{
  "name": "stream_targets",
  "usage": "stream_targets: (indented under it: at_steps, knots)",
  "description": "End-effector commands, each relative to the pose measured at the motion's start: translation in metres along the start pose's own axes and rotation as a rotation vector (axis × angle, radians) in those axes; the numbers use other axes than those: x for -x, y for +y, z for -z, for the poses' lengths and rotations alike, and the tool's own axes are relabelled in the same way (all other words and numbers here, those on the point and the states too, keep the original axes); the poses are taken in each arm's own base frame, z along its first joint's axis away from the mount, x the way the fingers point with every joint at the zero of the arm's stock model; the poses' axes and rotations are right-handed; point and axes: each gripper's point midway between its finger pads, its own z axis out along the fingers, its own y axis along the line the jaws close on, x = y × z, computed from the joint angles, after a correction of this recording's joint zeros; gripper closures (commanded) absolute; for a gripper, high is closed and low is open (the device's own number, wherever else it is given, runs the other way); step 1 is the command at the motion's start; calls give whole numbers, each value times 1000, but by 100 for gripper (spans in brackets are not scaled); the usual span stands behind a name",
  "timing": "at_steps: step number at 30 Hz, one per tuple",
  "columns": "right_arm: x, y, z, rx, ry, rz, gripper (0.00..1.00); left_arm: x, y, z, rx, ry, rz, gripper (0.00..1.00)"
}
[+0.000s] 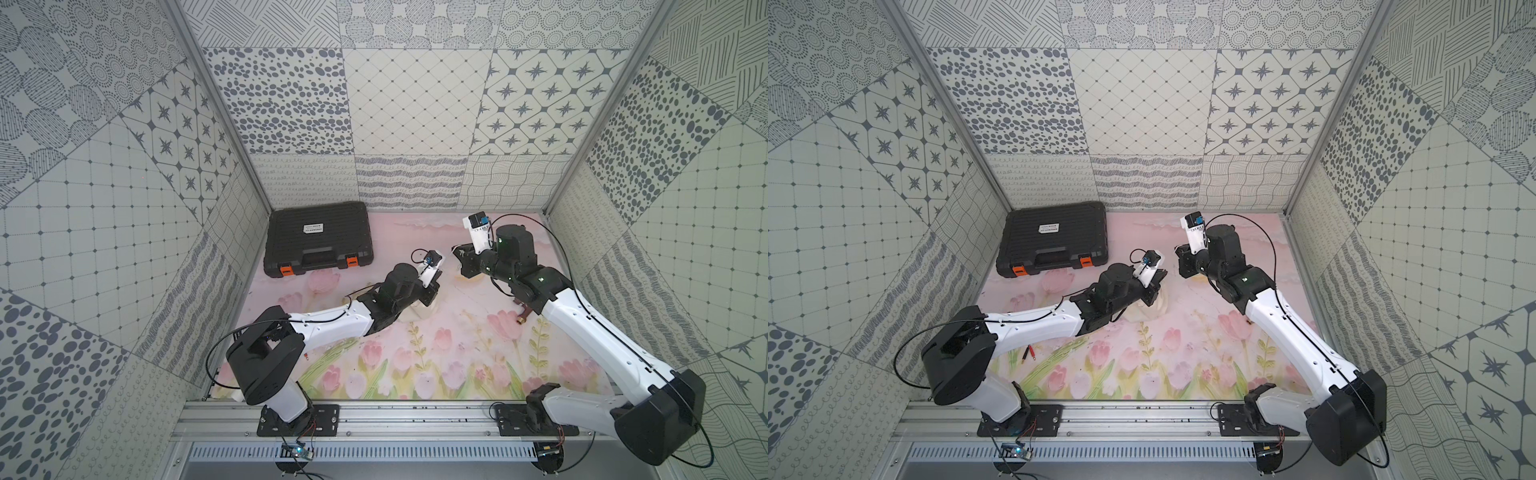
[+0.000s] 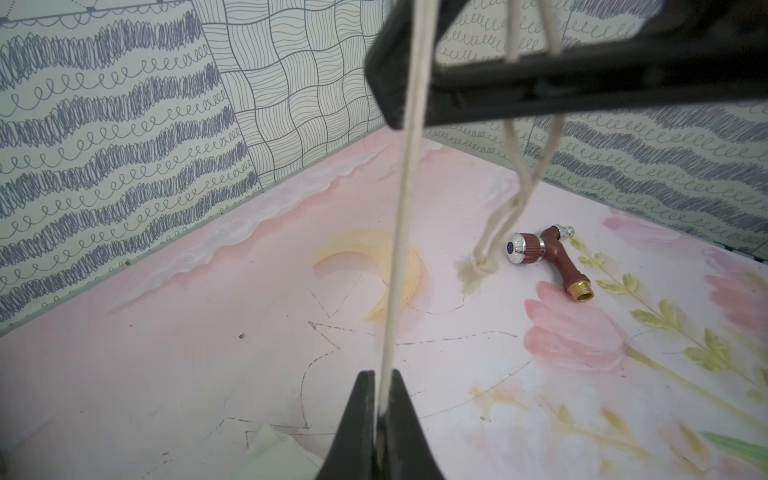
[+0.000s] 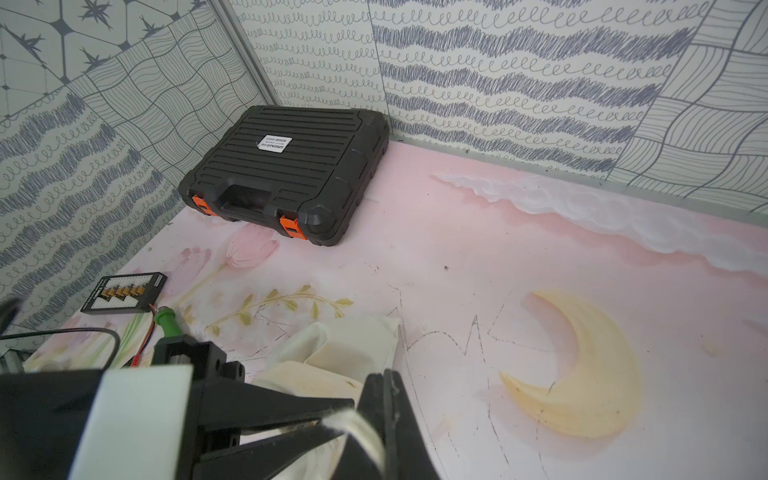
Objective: Close the soil bag
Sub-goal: Frap the soil bag at the center of the board.
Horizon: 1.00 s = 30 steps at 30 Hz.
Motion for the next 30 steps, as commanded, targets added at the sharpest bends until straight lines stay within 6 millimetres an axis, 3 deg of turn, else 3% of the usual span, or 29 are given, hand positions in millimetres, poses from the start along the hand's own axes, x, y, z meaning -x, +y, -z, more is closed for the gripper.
stream_targets:
  at_steps: [1,12,20,30]
  knots:
    - [190,11,134,0,-769,29,100,-188,22,62,155,797,-12,90]
    - [192,-10,177,-31,-850,-3,100,-185,63,93,370,959,-202,87]
    - [187,-16,181,-40,-856,-18,100,-204,100,131,564,1181,-430,87]
    - [179,-22,181,-50,-849,-35,100,-206,123,153,659,1231,-511,84]
